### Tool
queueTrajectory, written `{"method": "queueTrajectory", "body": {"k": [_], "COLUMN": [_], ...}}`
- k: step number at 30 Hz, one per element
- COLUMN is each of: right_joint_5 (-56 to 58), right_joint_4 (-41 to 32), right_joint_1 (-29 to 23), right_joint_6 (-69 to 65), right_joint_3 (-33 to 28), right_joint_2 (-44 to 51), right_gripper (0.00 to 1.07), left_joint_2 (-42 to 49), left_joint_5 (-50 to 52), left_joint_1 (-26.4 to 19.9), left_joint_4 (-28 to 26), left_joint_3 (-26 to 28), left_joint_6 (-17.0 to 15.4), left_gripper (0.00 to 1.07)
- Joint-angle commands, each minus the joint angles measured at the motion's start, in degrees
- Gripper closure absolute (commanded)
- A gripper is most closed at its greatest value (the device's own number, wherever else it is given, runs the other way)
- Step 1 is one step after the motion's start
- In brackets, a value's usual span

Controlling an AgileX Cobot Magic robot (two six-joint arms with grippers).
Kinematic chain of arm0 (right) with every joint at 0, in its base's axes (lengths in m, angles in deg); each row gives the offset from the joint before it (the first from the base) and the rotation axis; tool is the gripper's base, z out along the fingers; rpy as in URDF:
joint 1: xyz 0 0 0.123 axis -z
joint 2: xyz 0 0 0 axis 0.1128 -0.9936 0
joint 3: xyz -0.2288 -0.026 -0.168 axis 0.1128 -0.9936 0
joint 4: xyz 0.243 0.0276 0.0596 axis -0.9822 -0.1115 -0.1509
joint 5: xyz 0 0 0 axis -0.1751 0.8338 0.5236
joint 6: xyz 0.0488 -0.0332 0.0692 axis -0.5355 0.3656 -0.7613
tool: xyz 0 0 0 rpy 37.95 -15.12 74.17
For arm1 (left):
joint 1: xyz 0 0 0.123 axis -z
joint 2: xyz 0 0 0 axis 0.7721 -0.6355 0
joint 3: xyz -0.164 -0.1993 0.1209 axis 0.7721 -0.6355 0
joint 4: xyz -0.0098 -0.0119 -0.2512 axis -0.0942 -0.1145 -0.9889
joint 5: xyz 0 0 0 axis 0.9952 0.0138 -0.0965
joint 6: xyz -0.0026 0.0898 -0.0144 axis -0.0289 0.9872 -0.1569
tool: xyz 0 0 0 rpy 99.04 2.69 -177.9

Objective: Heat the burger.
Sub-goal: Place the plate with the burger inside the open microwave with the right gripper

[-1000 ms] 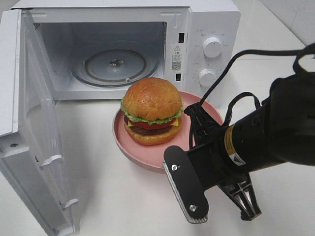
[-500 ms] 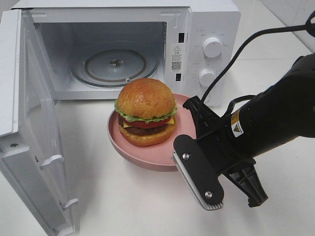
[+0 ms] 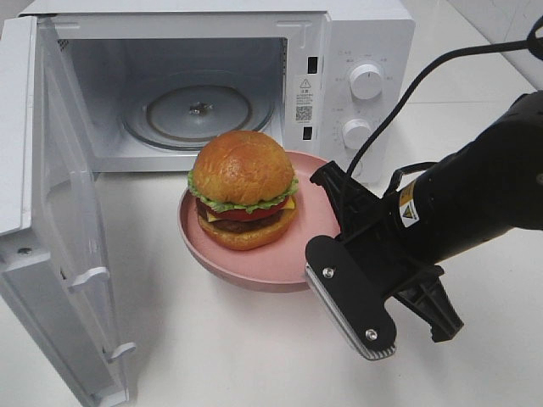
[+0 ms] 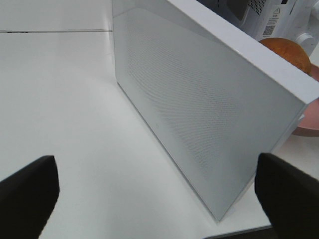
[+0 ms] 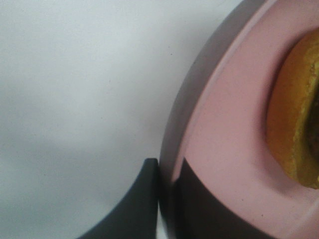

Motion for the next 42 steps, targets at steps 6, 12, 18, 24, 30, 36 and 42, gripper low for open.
{"method": "queueTrajectory", "body": {"k": [6, 12, 18, 24, 30, 36, 42], "right_joint_5": [-3.3, -3.5, -3.5, -3.3, -3.3, -3.3, -3.0], "right_joint_4": [0.3, 0.5, 3.0, 3.4, 3.4, 5.2, 5.2], "right_joint_1": [0.3, 0.3, 0.3, 0.3, 0.2, 0.2, 0.2], "right_joint_6": [0.0, -2.9, -5.1, -5.4, -6.1, -7.3, -8.2], "right_joint_3": [4.0, 8.1, 12.2, 15.3, 19.0, 22.9, 26.0], "right_joint_2": [-2.9, -6.0, -8.4, -10.8, -13.5, -16.4, -18.4], "right_gripper": [1.07, 1.07, 1.07, 1.07, 1.07, 1.07, 1.07], "left_joint_2": [0.8, 0.8, 0.8, 0.8, 0.8, 0.8, 0.8], "left_joint_5": [-0.2, -0.2, -0.2, -0.2, -0.2, -0.3, -0.3], "left_joint_1": [0.2, 0.2, 0.2, 0.2, 0.2, 0.2, 0.2], "left_joint_4": [-0.1, -0.1, -0.1, -0.1, -0.1, 1.2, 1.4], "left_joint_3": [-0.1, -0.1, -0.1, -0.1, -0.1, -0.1, -0.1], "left_joint_6": [0.0, 0.0, 0.0, 0.0, 0.0, 0.0, 0.0], "left_gripper": [0.07, 0.07, 0.07, 0.07, 0.07, 0.07, 0.07]}}
